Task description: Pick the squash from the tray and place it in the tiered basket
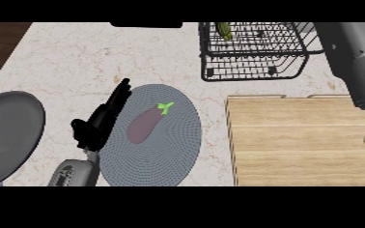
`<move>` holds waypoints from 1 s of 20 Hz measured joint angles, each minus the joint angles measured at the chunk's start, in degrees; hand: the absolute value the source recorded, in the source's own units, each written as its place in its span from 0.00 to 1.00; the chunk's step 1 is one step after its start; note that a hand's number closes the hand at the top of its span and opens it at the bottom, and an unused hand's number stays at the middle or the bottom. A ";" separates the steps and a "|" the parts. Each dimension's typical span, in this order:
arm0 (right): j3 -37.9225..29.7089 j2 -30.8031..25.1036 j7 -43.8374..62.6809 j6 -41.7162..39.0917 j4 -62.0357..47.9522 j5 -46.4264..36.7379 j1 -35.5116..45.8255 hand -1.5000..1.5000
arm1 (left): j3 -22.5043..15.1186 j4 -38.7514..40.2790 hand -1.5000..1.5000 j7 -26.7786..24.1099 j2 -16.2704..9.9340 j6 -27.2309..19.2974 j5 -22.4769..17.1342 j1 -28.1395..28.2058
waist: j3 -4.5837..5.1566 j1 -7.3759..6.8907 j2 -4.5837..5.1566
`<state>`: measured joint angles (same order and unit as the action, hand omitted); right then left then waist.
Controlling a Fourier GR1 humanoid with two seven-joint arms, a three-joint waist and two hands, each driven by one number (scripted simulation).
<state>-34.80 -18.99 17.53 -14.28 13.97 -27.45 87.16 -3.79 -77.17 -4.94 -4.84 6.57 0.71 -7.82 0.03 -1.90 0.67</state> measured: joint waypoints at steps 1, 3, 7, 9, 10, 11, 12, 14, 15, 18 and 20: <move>0.18 -0.78 -0.58 1.71 0.76 -0.35 -0.58 0.00 | 0.04 0.01 0.50 0.24 0.04 0.07 -0.13 -0.05 | 0.01 0.07 0.00; 0.43 -2.29 -1.03 6.25 2.16 -1.18 -1.28 0.00 | 0.55 0.08 0.50 0.25 -0.46 0.31 -0.34 -0.47 | 0.01 0.03 0.11; -0.33 -7.02 -2.83 13.16 4.33 -1.75 -3.23 0.00 | 0.33 0.10 0.50 0.09 -0.20 0.35 -0.21 -0.65 | -0.01 -0.07 0.33; -1.64 -9.69 -4.62 14.62 5.29 -0.84 -4.53 0.00 | 0.84 0.22 0.50 -0.17 -0.85 0.70 -0.38 -0.50 | -0.04 0.07 0.29; -2.56 -11.04 -5.84 15.05 5.66 -0.11 -5.38 0.00 | 1.09 0.13 0.50 0.16 -0.98 0.75 -0.58 -0.80 | -0.06 0.12 0.29; -3.57 -12.69 -7.09 14.68 5.79 0.78 -6.33 0.00 | 0.87 0.19 0.50 -0.05 -0.59 0.35 -0.29 -0.63 | -0.07 0.17 0.31; -4.65 -14.00 -8.27 14.73 5.85 1.71 -7.20 0.00 | 0.96 0.30 0.50 -0.31 -0.82 0.83 -0.53 -0.35 | -0.09 0.10 0.34; -6.53 -17.78 -10.14 12.75 5.51 3.39 -8.67 0.00 | 0.75 0.30 0.50 -0.24 -0.43 0.63 -0.41 -0.51 | -0.13 0.02 0.48; -7.41 -19.49 -11.16 11.90 5.22 4.15 -9.61 0.00 | 0.64 -0.01 0.50 -0.20 -0.42 0.58 -0.30 -0.37 | -0.14 -0.09 0.49; -9.57 -24.65 -13.57 8.15 3.99 6.11 -12.52 0.00 | 0.54 -0.14 0.50 0.09 -0.23 0.42 -0.15 -0.74 | -0.19 -0.15 0.59; -10.34 -28.58 -14.43 4.36 3.00 6.85 -14.39 0.00 | 0.48 -0.64 0.50 0.36 -0.18 0.34 -0.13 -0.65 | -0.21 -0.19 0.60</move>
